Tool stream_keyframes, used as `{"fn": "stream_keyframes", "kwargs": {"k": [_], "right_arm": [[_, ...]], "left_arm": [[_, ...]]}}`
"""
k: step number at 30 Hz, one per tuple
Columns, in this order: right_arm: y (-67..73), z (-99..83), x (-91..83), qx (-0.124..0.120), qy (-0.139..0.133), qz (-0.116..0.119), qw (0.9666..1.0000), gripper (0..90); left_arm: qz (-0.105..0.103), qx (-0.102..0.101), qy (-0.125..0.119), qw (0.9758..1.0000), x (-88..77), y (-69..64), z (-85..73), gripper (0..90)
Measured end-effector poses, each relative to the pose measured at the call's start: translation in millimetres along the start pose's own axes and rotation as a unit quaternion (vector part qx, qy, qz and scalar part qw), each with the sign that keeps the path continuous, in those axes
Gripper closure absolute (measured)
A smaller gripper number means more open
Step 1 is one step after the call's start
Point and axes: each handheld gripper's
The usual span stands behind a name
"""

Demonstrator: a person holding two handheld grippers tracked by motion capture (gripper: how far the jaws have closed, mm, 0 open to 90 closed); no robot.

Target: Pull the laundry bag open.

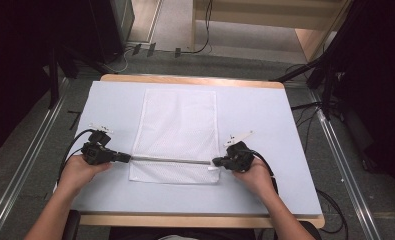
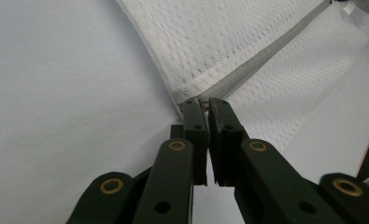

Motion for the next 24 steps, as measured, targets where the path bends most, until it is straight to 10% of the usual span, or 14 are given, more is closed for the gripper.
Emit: {"fn": "stream_keyframes", "kwargs": {"k": [8,24], "right_arm": [[-3.6,2.6,-0.4,0.016,0.006,0.021,0.9996,83.3],[-22.4,6.8,-20.8,0.028,-0.046,-0.035,0.9979,49.3]], "left_arm": [[-0.009,0.003,-0.025,0.9997,-4.3,1.6,-1.3,73.6],[0.042,0.017,-0.079,0.9958,-14.6,14.0,-2.2,42.2]]}}
Point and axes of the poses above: each handheld gripper's, and its own axes: x roughly forward along the jaws, z roughly out of its top, y roughly to its left, and after that the axes turned 13 degrees about -y, right-handed
